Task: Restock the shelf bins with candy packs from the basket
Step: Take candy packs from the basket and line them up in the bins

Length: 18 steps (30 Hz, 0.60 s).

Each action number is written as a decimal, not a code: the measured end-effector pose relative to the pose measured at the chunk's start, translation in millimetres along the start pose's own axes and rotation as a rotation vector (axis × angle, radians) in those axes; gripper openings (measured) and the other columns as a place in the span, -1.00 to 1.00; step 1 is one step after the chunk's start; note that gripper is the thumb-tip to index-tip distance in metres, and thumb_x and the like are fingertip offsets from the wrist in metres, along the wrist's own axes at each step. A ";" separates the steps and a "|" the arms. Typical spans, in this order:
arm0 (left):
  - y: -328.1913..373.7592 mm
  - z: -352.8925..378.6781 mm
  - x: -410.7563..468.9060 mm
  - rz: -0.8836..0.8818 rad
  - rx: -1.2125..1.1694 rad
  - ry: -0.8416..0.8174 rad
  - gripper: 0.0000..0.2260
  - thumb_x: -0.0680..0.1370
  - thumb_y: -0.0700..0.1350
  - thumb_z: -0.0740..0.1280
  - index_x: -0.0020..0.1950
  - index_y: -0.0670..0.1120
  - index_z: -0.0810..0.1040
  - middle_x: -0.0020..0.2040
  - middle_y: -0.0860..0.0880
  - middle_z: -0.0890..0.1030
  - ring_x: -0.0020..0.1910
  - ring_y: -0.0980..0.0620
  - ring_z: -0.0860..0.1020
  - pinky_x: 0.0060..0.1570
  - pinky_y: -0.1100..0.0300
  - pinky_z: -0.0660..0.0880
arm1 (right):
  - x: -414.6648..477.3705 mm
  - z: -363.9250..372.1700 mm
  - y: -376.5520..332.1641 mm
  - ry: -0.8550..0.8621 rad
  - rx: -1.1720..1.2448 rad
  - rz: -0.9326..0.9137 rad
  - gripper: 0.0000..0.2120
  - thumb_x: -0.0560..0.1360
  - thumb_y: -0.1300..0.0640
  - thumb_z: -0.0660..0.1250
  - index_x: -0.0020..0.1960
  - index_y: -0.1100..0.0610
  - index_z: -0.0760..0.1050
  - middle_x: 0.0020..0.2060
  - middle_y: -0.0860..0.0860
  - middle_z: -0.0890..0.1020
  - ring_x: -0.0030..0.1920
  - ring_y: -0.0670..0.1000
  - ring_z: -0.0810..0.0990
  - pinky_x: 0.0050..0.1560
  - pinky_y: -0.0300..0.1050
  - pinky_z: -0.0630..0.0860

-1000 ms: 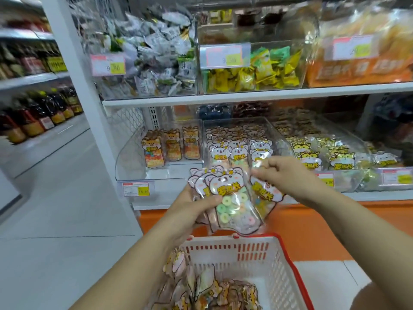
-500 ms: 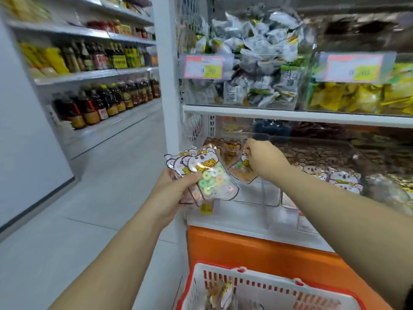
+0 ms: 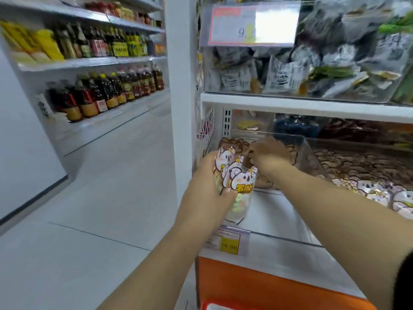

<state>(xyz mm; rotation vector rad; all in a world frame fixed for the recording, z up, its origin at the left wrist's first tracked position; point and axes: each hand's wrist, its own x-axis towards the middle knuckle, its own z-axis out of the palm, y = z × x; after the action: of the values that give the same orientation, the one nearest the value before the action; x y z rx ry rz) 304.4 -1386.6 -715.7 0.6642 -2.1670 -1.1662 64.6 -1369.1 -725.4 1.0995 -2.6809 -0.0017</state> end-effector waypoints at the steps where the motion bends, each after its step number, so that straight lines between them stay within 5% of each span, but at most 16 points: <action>1: -0.9 2.1 -0.4 0.002 0.016 0.003 -0.35 0.49 -0.18 0.44 0.46 0.23 0.26 0.27 0.23 0.54 0.24 0.18 0.52 0.30 0.15 0.46 | -0.2 0.9 -1.6 0.044 -0.034 0.006 -0.80 0.55 0.18 0.22 0.04 0.06 0.61 0.03 0.07 0.57 0.02 0.11 0.58 -0.08 -0.15 0.47; 4: -3.9 6.7 -2.9 0.003 0.048 0.013 -0.34 0.48 -0.14 0.42 0.44 0.31 0.24 0.29 0.27 0.51 0.27 0.19 0.51 0.31 0.04 0.48 | -5.8 0.7 3.5 0.141 -0.133 -0.072 -0.74 0.53 0.00 0.33 0.20 -0.01 0.57 0.23 0.05 0.55 0.30 0.18 0.42 0.26 0.07 0.37; 6: -6.2 8.5 -5.1 -0.001 0.061 0.008 -0.31 0.47 -0.17 0.42 0.45 0.33 0.23 0.31 0.28 0.50 0.28 0.21 0.51 0.31 0.03 0.49 | -9.9 4.4 11.3 0.106 -0.140 -0.059 -0.55 0.49 -0.15 0.36 0.34 -0.07 0.45 0.38 0.09 0.42 0.40 0.22 0.30 0.32 0.13 0.29; 8: -6.1 8.7 -6.8 -0.003 0.072 0.005 -0.29 0.47 -0.20 0.43 0.46 0.32 0.22 0.32 0.28 0.50 0.30 0.21 0.50 0.32 0.03 0.48 | -14.3 7.9 12.0 0.044 -0.115 -0.030 -0.43 0.50 -0.04 0.38 0.46 -0.10 0.28 0.44 0.14 0.32 0.43 0.25 0.24 0.32 0.19 0.30; 10: -6.4 8.2 -7.1 -0.009 0.077 0.007 -0.29 0.48 -0.20 0.43 0.48 0.29 0.23 0.33 0.27 0.50 0.30 0.21 0.50 0.34 0.04 0.47 | -17.1 13.4 10.9 0.048 -0.040 0.003 -0.39 0.49 0.12 0.34 0.49 -0.07 0.22 0.43 0.17 0.32 0.41 0.27 0.26 0.30 0.21 0.35; 16: -5.6 6.5 -5.6 -0.030 0.081 0.003 -0.26 0.49 -0.20 0.45 0.53 0.22 0.20 0.36 0.21 0.48 0.32 0.18 0.49 0.36 0.06 0.46 | -23.0 13.1 19.4 0.004 0.207 0.144 -0.59 0.51 0.33 0.24 0.32 0.09 0.44 0.08 0.14 0.56 0.03 0.18 0.56 -0.08 -0.02 0.58; 18: -5.5 6.6 -5.5 -0.034 0.078 0.001 -0.27 0.49 -0.20 0.46 0.53 0.21 0.20 0.36 0.20 0.49 0.31 0.18 0.49 0.36 0.09 0.45 | -17.6 8.3 21.8 0.007 0.260 0.156 -0.65 0.53 0.34 0.22 0.24 0.07 0.52 0.06 0.12 0.60 -0.05 0.15 0.58 -0.06 0.00 0.63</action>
<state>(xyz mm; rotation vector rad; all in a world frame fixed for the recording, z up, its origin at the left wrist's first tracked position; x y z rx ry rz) 304.5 -1381.9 -724.8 0.7378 -2.2171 -1.1032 59.8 -1342.1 -735.4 0.9505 -2.8106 0.3868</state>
